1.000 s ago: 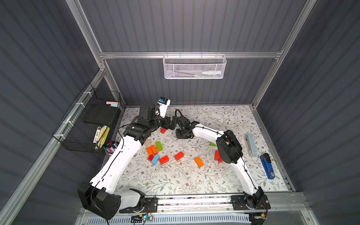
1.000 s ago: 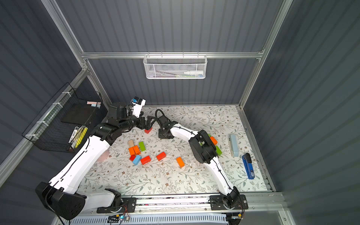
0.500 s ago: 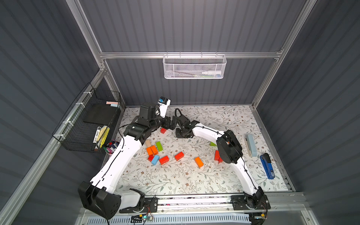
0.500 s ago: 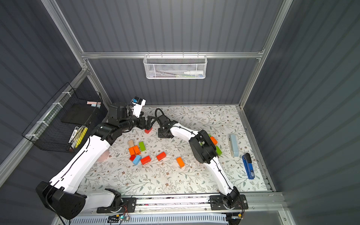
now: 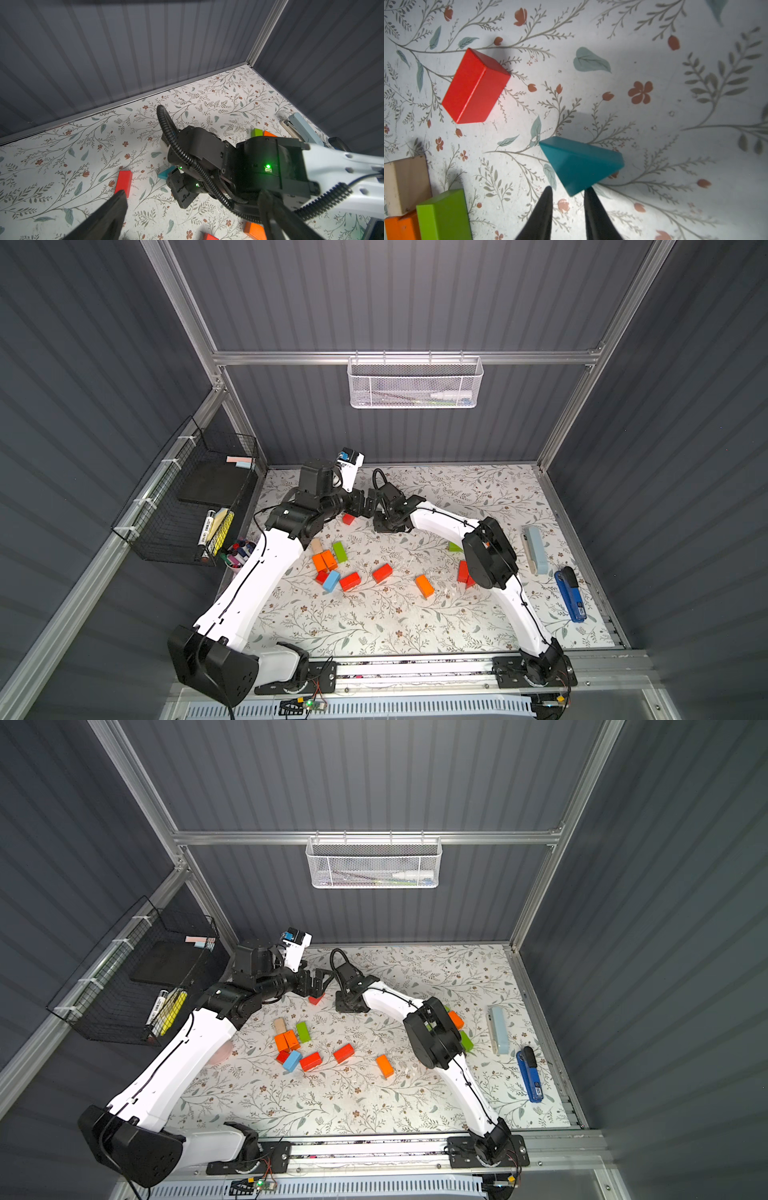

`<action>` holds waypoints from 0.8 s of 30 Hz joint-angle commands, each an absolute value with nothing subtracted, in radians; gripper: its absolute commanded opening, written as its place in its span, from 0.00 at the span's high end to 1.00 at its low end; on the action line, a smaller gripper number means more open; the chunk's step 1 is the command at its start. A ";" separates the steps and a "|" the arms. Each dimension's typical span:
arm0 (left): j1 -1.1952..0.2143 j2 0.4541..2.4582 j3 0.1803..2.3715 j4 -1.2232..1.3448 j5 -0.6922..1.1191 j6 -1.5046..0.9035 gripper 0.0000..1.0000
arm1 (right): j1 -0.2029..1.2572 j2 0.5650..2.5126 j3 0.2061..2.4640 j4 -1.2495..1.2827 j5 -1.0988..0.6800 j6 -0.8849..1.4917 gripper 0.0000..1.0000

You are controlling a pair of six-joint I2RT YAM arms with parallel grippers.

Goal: Assemble a heart with building blocks
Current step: Assemble the building block at the center of the board.

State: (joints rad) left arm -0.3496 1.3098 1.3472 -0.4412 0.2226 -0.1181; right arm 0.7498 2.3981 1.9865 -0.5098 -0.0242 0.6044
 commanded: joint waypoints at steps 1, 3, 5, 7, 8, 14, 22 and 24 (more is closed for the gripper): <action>-0.344 1.338 1.342 -0.445 0.169 -0.157 0.01 | 0.756 2.348 1.958 -0.525 -0.036 0.583 0.70; -0.344 1.365 1.345 -0.465 0.127 -0.181 0.01 | 0.757 2.291 1.897 -0.508 -0.025 0.562 0.70; -0.342 1.397 1.351 -0.476 0.106 -0.201 0.01 | 0.754 2.234 1.838 -0.497 -0.028 0.537 0.69; -0.331 1.446 1.367 -0.497 0.078 -0.224 0.01 | 0.754 2.169 1.763 -0.472 -0.034 0.505 0.68; -0.321 1.476 1.378 -0.509 0.075 -0.231 0.01 | 0.752 2.133 1.712 -0.445 -0.042 0.483 0.67; -0.287 1.659 1.478 -0.532 0.011 -0.261 0.01 | 0.745 1.935 1.447 -0.316 -0.118 0.393 0.63; -0.256 1.907 1.627 -0.563 -0.055 -0.328 0.11 | 0.719 1.753 1.210 -0.224 -0.153 0.369 0.62; -0.240 1.963 1.666 -0.569 -0.061 -0.317 0.14 | 0.710 1.726 1.164 -0.195 -0.165 0.376 0.62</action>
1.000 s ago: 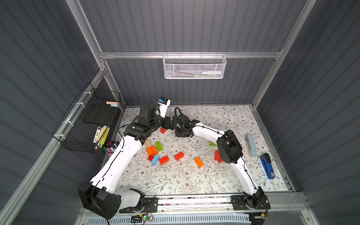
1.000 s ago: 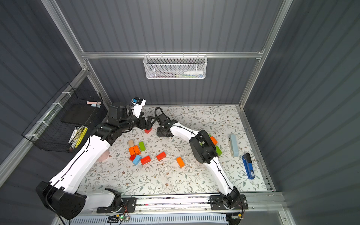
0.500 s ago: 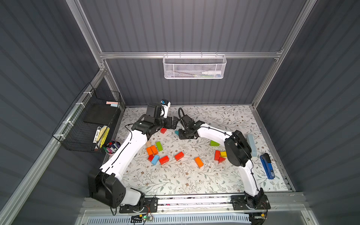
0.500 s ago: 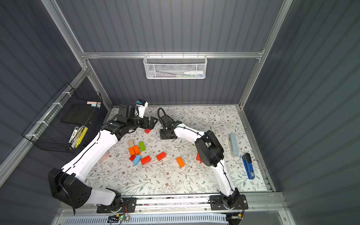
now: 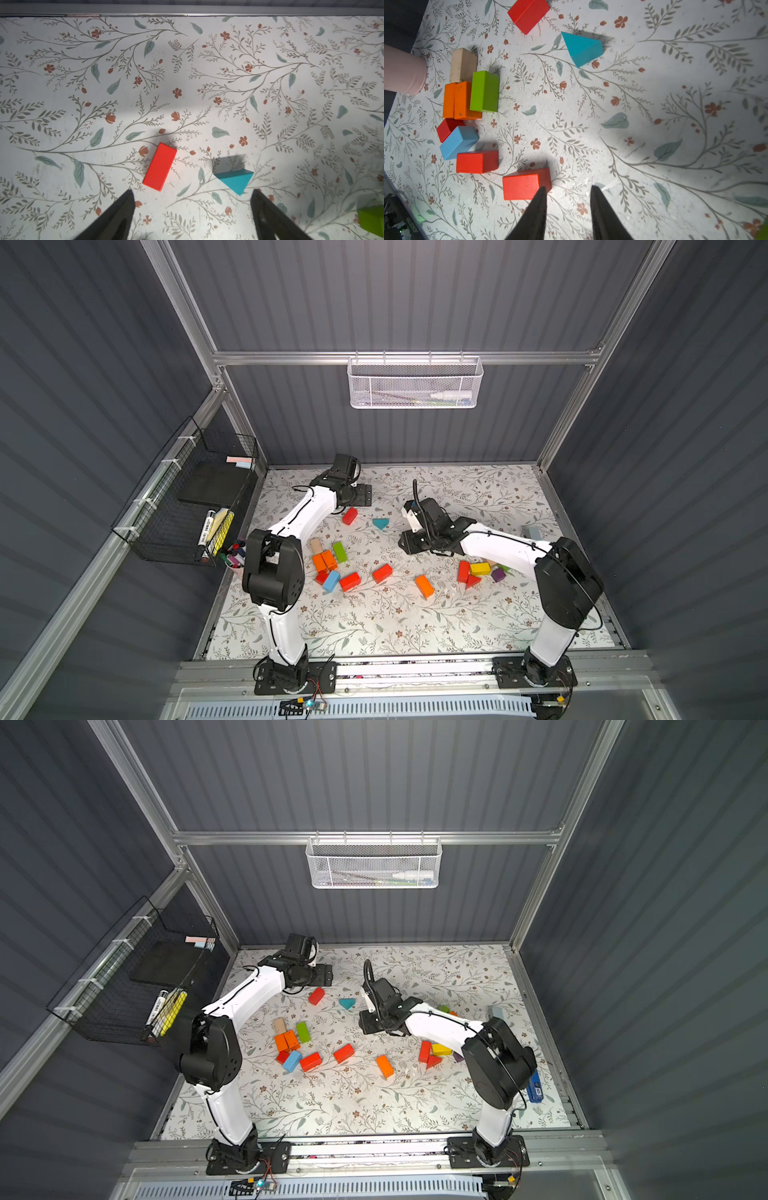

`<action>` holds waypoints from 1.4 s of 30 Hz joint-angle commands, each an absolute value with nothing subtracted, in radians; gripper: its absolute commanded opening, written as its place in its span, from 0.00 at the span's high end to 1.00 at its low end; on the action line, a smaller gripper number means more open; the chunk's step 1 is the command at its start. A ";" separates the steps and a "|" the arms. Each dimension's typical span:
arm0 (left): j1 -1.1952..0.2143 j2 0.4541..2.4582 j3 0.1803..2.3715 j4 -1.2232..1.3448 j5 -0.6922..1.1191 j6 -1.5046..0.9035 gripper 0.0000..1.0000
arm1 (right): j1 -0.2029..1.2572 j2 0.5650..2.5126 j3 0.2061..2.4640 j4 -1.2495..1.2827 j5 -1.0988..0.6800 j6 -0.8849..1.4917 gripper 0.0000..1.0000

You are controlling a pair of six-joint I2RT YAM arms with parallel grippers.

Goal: Assemble a heart with building blocks
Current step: Assemble the building block at the center of the board.

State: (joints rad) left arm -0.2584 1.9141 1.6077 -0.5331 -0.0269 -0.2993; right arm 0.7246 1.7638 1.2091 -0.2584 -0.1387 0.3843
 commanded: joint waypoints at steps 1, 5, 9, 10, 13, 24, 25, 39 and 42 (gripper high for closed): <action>-0.232 1.998 1.692 -0.583 -0.054 -0.300 0.19 | 0.706 1.716 1.147 -0.184 -0.170 0.379 0.62; -0.212 2.117 1.770 -0.651 -0.080 -0.228 0.29 | 0.692 1.691 1.093 -0.149 -0.182 0.388 0.62; -0.182 2.167 1.767 -0.650 -0.048 -0.199 0.32 | 0.678 1.681 1.072 -0.137 -0.190 0.389 0.62; -0.178 2.177 1.769 -0.652 -0.047 -0.193 0.32 | 0.676 1.682 1.071 -0.134 -0.195 0.388 0.62; -0.172 2.201 1.773 -0.650 -0.045 -0.176 0.35 | 0.672 1.687 1.074 -0.129 -0.208 0.391 0.62; -0.172 2.213 1.755 -0.635 -0.022 -0.163 0.42 | 0.671 1.702 1.075 -0.125 -0.220 0.398 0.62; -0.172 2.215 1.755 -0.632 -0.021 -0.167 0.42 | 0.670 1.703 1.075 -0.125 -0.221 0.397 0.62; -0.172 2.238 1.773 -0.594 0.010 -0.195 0.57 | 0.671 1.709 1.060 -0.116 -0.234 0.403 0.62; -0.172 2.238 1.772 -0.588 0.012 -0.204 0.60 | 0.672 1.715 1.064 -0.115 -0.239 0.404 0.62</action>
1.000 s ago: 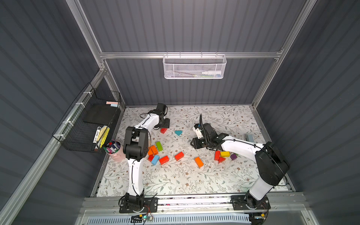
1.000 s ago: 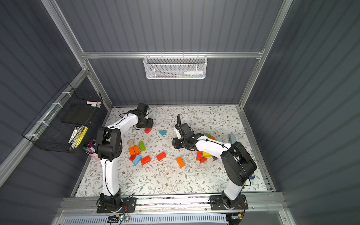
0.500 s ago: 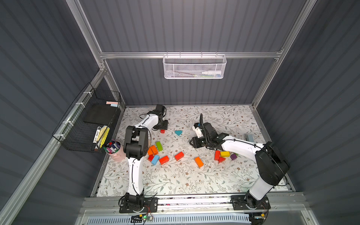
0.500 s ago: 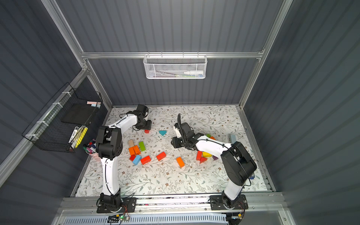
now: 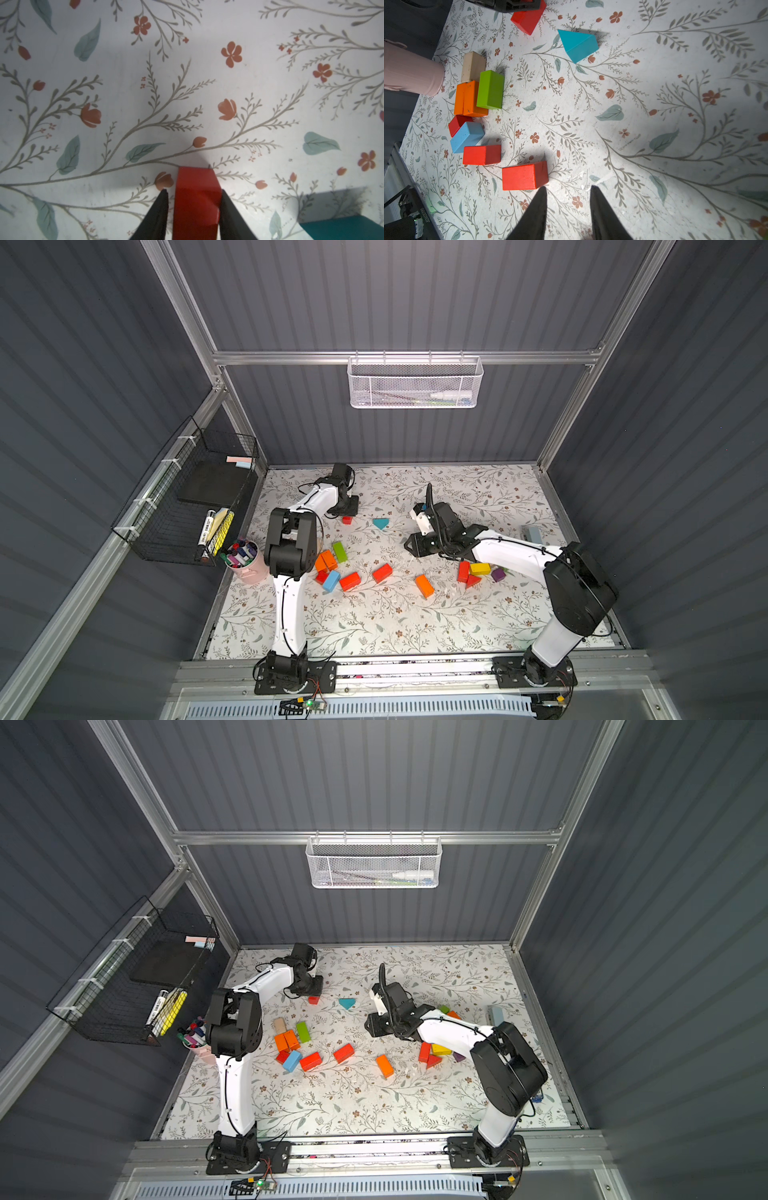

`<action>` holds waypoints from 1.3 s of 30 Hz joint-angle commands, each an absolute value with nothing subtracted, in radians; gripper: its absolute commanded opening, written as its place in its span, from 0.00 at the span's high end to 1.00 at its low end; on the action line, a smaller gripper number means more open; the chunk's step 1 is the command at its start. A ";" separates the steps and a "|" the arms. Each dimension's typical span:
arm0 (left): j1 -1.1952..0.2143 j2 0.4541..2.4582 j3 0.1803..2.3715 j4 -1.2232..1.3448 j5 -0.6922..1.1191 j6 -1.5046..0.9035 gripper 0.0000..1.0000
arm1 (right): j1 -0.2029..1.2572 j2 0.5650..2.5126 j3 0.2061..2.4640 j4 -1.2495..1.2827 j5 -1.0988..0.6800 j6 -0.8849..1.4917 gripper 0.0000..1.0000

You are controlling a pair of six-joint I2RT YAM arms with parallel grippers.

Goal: Assemble a heart with building blocks
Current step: Assemble the building block at the center of the board.

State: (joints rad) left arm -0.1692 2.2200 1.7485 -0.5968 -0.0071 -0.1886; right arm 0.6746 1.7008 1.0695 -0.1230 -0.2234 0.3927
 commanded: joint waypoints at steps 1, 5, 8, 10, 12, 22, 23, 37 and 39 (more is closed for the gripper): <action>-0.172 2.238 1.772 -0.589 0.009 -0.210 0.63 | 0.671 1.716 1.064 -0.115 -0.240 0.406 0.62; -0.172 2.222 1.756 -0.588 -0.001 -0.241 0.71 | 0.672 1.723 1.065 -0.111 -0.245 0.408 0.62; -0.172 2.195 1.724 -0.599 -0.046 -0.280 0.76 | 0.671 1.726 1.066 -0.110 -0.245 0.408 0.62; -0.172 2.183 1.709 -0.614 -0.060 -0.355 0.79 | 0.672 1.727 1.065 -0.107 -0.246 0.411 0.62; -0.175 2.162 1.679 -0.614 -0.061 -0.447 0.81 | 0.672 1.729 1.064 -0.106 -0.243 0.418 0.63; -0.208 2.075 1.580 -0.590 -0.008 -0.794 0.81 | 0.671 1.715 1.040 -0.092 -0.226 0.440 0.63; -0.215 2.079 1.586 -0.604 -0.008 -0.820 0.81 | 0.672 1.714 1.038 -0.092 -0.222 0.440 0.63; -0.307 2.073 1.583 -0.632 -0.059 -1.114 0.80 | 0.668 1.679 1.007 -0.069 -0.221 0.450 0.63; -0.309 2.067 1.570 -0.618 -0.051 -1.139 0.80 | 0.666 1.671 0.999 -0.066 -0.220 0.450 0.63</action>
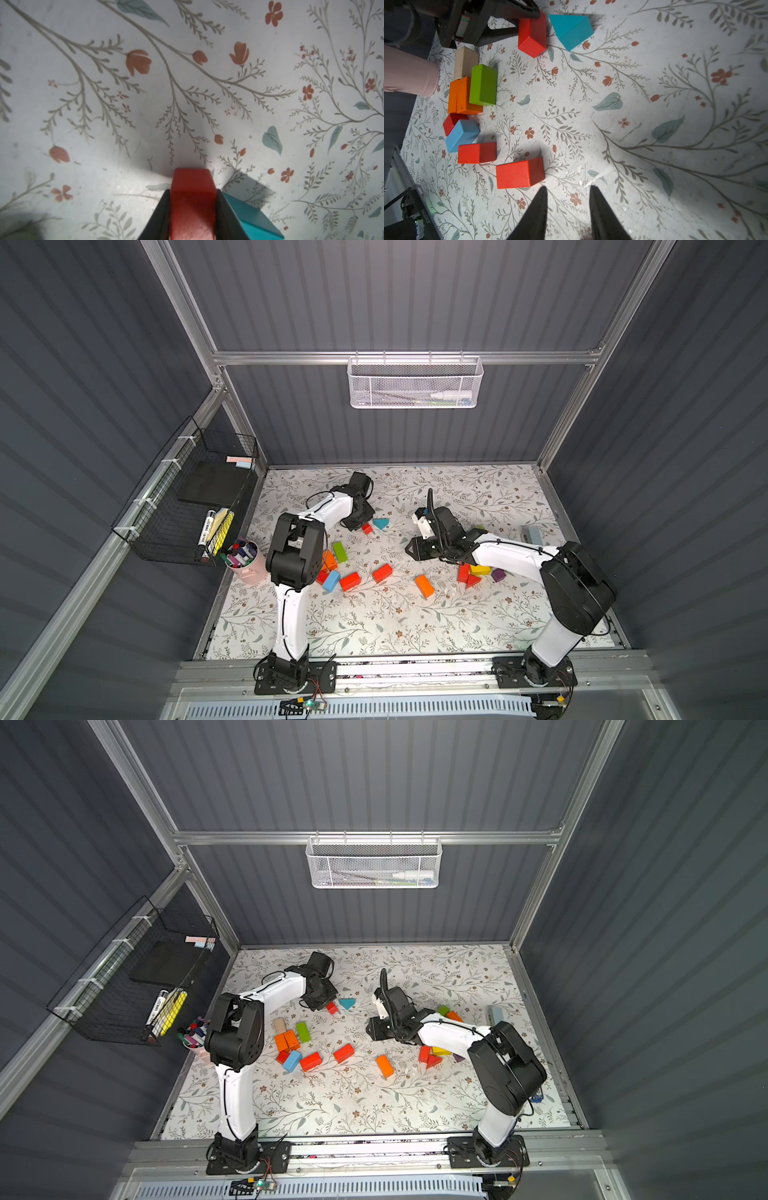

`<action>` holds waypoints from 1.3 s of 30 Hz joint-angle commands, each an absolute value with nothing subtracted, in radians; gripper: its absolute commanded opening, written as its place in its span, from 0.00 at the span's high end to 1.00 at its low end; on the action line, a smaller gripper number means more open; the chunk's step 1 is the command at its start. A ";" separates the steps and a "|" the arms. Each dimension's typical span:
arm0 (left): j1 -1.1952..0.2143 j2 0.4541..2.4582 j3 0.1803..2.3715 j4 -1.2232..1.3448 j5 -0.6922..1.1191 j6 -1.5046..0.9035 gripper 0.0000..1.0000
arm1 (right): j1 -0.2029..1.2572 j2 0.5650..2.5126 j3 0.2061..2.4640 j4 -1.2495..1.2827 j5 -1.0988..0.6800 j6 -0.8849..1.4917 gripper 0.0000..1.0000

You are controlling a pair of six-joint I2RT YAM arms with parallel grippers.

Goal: Assemble a heart with building blocks
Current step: Assemble the building block at the center of the board.

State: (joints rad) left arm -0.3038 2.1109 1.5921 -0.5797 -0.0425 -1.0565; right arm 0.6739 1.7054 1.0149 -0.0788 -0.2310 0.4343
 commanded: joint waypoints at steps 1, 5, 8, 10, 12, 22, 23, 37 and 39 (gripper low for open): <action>-0.311 2.066 1.565 -0.615 -0.051 -1.150 0.80 | 0.665 1.669 0.996 -0.066 -0.219 0.449 0.63; -0.317 2.051 1.540 -0.604 -0.060 -1.193 0.80 | 0.660 1.659 0.981 -0.059 -0.219 0.449 0.63; -0.316 2.045 1.539 -0.603 -0.072 -1.205 0.81 | 0.658 1.654 0.973 -0.054 -0.221 0.450 0.63; -0.316 2.052 1.552 -0.605 -0.074 -1.206 0.81 | 0.655 1.652 0.970 -0.052 -0.220 0.451 0.63; -0.316 2.059 1.564 -0.606 -0.075 -1.206 0.81 | 0.655 1.652 0.969 -0.050 -0.221 0.452 0.63; -0.316 2.083 1.601 -0.586 -0.079 -1.213 0.81 | 0.646 1.658 0.969 -0.051 -0.225 0.452 0.63; -0.316 2.087 1.607 -0.586 -0.078 -1.213 0.81 | 0.646 1.659 0.969 -0.050 -0.225 0.452 0.63; -0.316 2.114 1.620 -0.579 -0.067 -1.214 0.75 | 0.641 1.663 0.969 -0.054 -0.227 0.450 0.63; -0.315 2.115 1.619 -0.578 -0.066 -1.214 0.75 | 0.639 1.663 0.968 -0.054 -0.228 0.450 0.63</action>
